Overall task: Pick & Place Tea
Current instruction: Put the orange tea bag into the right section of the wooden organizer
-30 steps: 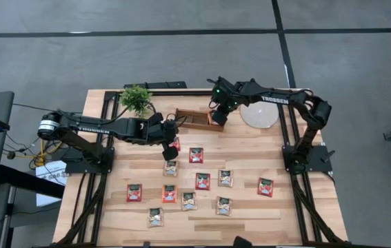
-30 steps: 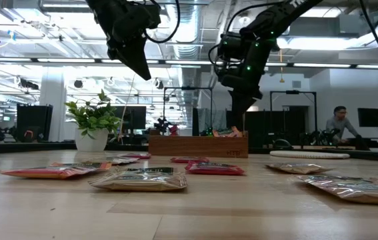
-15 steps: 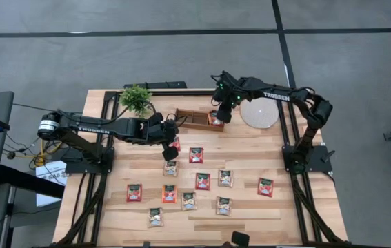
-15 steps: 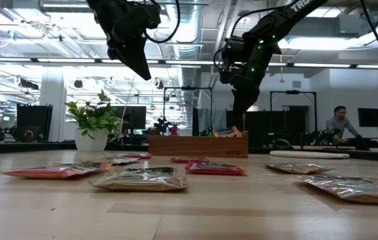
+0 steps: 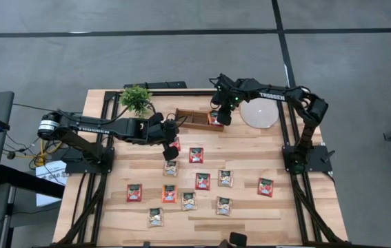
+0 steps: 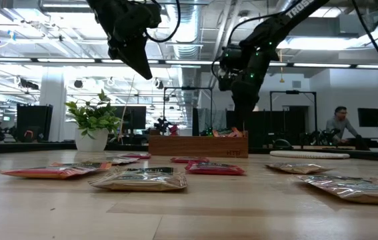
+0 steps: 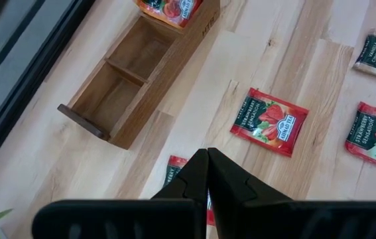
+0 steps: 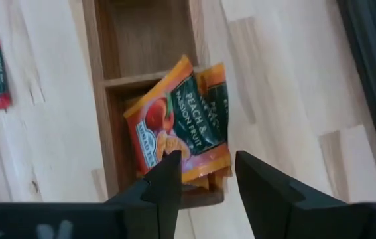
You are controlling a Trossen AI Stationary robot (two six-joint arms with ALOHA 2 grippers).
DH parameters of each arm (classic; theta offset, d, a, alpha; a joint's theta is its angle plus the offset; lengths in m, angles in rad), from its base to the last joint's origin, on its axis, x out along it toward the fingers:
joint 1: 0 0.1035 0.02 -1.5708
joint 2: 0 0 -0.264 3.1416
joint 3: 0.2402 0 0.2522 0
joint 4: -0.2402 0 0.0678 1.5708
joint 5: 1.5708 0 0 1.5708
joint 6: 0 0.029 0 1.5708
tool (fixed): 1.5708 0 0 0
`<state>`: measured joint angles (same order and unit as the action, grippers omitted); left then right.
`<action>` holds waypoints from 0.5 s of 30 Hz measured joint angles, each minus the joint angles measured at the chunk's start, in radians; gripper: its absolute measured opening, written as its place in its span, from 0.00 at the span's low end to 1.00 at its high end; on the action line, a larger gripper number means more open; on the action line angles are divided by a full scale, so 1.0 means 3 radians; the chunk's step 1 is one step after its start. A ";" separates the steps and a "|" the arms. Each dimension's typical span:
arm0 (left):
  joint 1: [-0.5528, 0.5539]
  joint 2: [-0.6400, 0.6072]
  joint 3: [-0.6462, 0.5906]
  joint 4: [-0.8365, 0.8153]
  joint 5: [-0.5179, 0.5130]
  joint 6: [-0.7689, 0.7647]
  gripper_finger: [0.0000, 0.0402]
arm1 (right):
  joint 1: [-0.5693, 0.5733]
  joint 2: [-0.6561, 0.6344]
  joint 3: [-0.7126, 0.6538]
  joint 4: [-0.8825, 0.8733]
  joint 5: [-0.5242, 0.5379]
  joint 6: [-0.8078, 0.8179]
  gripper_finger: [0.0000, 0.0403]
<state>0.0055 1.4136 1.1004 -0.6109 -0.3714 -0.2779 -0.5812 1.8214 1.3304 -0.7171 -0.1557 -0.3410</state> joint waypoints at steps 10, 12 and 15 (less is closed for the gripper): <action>0.0000 0.0000 0.0000 0.0062 -0.0001 0.0000 0.00 | -0.0036 0.0000 -0.0001 0.0041 0.0013 0.0000 0.32; 0.0000 0.0000 0.0000 0.0065 -0.0001 0.0000 0.00 | -0.0034 0.0000 -0.0001 0.0080 0.0012 0.0000 0.32; -0.0001 0.0000 0.0000 0.0065 -0.0001 0.0000 0.00 | -0.0034 0.0000 -0.0001 0.0116 0.0012 0.0000 0.32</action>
<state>0.0053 1.4136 1.1004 -0.5915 -0.3716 -0.2779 -0.5915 1.8214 1.3300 -0.6823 -0.1521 -0.3408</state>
